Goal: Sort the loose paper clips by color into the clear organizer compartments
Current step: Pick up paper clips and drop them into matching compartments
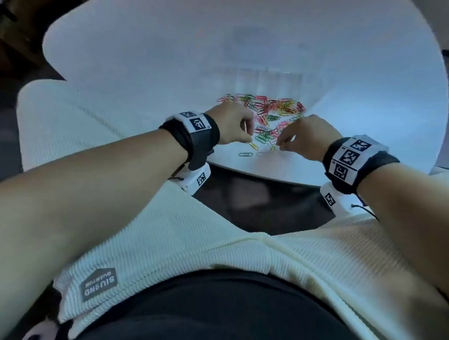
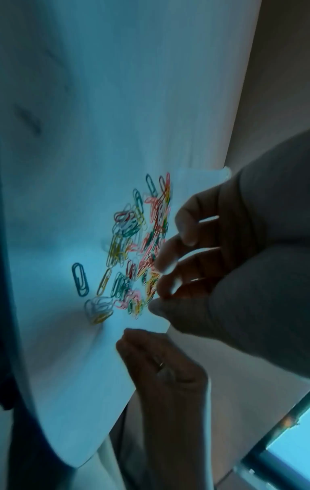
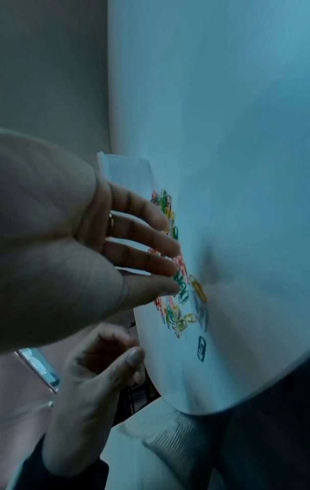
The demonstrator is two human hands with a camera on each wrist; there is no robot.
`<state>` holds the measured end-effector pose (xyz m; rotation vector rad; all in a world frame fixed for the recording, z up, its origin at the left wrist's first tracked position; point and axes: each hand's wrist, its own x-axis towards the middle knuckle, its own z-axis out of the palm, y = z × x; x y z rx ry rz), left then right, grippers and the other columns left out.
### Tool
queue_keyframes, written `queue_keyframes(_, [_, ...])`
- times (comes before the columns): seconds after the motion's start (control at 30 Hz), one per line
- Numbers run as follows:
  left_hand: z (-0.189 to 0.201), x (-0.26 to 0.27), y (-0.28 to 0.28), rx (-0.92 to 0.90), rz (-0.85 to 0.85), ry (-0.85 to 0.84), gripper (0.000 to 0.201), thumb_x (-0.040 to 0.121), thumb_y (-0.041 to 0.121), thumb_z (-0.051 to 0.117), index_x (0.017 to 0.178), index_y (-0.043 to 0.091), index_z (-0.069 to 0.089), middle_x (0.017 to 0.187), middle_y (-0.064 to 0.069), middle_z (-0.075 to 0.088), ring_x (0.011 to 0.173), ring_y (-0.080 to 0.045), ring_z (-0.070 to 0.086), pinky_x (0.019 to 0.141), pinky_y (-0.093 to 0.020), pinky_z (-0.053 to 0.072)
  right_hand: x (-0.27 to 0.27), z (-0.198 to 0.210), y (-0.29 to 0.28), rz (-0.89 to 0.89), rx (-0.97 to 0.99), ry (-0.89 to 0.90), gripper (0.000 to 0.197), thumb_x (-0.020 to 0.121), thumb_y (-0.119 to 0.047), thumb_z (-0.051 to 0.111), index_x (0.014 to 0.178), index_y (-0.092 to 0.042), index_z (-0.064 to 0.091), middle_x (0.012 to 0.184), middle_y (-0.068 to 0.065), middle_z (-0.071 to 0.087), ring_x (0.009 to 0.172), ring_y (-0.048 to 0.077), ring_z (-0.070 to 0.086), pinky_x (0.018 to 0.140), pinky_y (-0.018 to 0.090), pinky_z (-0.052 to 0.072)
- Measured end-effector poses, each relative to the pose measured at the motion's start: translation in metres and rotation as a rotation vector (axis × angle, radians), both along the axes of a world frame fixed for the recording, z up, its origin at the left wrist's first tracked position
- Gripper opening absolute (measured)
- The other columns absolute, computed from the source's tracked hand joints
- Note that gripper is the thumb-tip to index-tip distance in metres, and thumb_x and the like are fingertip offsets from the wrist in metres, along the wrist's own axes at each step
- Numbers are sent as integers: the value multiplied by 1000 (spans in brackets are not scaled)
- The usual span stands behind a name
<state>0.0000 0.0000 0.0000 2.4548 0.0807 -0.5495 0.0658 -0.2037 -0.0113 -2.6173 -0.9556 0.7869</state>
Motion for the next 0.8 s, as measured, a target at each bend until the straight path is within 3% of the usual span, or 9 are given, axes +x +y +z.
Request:
queue_keyframes(0.13, [-9,12,-6,144,-132,22,10,82,27,68,90,24,64,80,10,58,78,-15,55,67,-27,42,3,-10,8,-41,-4,-23,13,86,-24,70,96,-28,77,94,-5,74,78,12,56,74,29,50])
queue_keyframes(0.3, [-30,14,-8,220,-259,67,18,84,31,67,100,26,67,89,11,59,87,-15,55,76,-31,47,0,-19,14,-10,-54,-38,16,84,-30,73,99,-31,77,94,-5,74,85,18,63,72,28,49])
queue_keyframes(0.47, [-30,17,-17,293,-306,60,15,84,29,64,98,29,71,84,12,58,85,-15,58,69,-27,46,2,-23,14,-54,-123,-38,12,83,-31,72,93,-30,77,91,0,73,84,23,64,71,31,51])
queue_keyframes(0.6, [-26,17,-23,382,-344,68,16,84,27,62,97,30,71,94,9,64,89,-18,60,68,-31,49,0,-24,12,-57,-182,-18,5,82,-32,71,83,-26,71,86,-1,68,80,23,62,66,29,44])
queue_keyframes(0.7, [-26,15,-26,427,-379,50,18,85,27,61,98,31,71,101,6,65,96,-21,60,67,-32,50,-2,-23,10,-74,-195,17,12,80,-31,71,72,-28,63,82,-2,65,78,22,60,65,28,42])
queue_keyframes(0.8, [-28,13,-26,446,-415,10,19,89,30,60,103,31,71,106,3,63,105,-23,57,67,-33,47,0,-20,6,-80,-122,55,11,80,-26,71,71,-22,67,80,0,68,76,20,61,64,28,44])
